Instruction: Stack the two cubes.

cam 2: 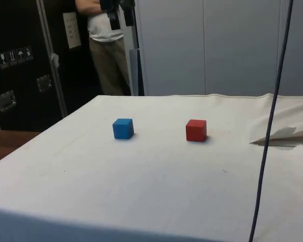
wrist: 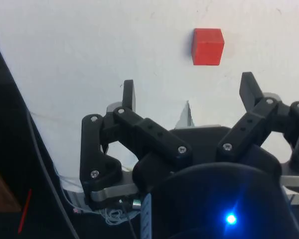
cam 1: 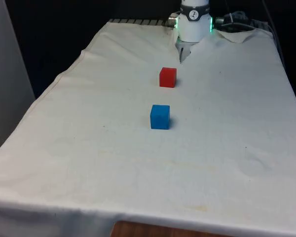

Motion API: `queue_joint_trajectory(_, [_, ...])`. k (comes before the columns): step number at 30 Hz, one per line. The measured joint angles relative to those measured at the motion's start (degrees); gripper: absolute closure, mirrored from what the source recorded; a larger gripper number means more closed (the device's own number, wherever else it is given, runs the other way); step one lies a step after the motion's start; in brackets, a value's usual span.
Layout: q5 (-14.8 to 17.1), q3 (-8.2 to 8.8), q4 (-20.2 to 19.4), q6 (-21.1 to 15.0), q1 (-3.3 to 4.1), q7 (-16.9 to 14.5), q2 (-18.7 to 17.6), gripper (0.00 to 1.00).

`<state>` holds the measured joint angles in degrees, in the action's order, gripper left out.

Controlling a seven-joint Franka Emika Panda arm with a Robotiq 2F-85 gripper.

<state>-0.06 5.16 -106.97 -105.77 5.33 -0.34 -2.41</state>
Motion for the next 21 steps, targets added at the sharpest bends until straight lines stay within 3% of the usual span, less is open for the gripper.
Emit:
queue_joint_trajectory(8, [-0.06, -0.06, -1.72, 0.00, 0.00, -0.23, 1.49, 0.00])
queue_joint_trajectory(21, [-0.57, -0.17, -7.85, -1.32, 0.00, -1.20, 6.93, 0.00])
